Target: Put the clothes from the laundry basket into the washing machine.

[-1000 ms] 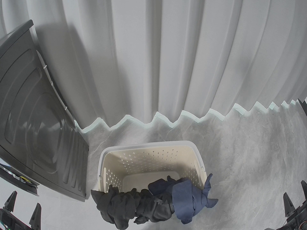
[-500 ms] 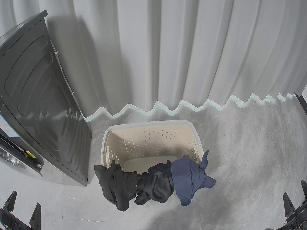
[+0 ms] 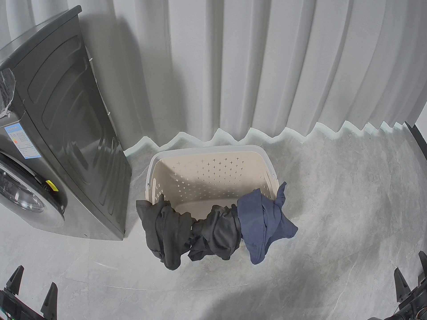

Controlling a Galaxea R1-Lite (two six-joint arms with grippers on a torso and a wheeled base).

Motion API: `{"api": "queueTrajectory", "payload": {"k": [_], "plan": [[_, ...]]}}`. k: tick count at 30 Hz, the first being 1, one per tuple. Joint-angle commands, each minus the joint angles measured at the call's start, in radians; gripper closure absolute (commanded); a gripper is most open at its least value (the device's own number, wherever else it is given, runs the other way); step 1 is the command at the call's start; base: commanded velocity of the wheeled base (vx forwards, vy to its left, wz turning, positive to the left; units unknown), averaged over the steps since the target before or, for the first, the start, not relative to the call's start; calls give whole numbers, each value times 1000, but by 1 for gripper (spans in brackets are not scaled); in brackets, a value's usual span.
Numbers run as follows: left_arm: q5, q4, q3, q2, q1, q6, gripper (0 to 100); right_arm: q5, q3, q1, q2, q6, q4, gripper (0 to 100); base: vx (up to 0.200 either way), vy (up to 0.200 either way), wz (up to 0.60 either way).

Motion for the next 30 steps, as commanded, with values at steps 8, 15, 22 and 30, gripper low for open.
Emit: {"api": "queueTrajectory", "payload": {"k": [8, 15, 22, 30], "plan": [[0, 0, 16, -15, 0, -5, 0, 0, 16, 0, -16, 0, 0, 0, 0, 25, 0], [-3, 0, 16, -13, 0, -10, 0, 0, 16, 0, -16, 0, 0, 0, 0, 200, 0], [-3, -2, 16, -15, 0, -10, 0, 0, 16, 0, -16, 0, 0, 0, 0, 200, 0], [-3, 0, 16, -15, 0, -10, 0, 0, 16, 0, -16, 0, 1, 0, 0, 200, 0]]}}
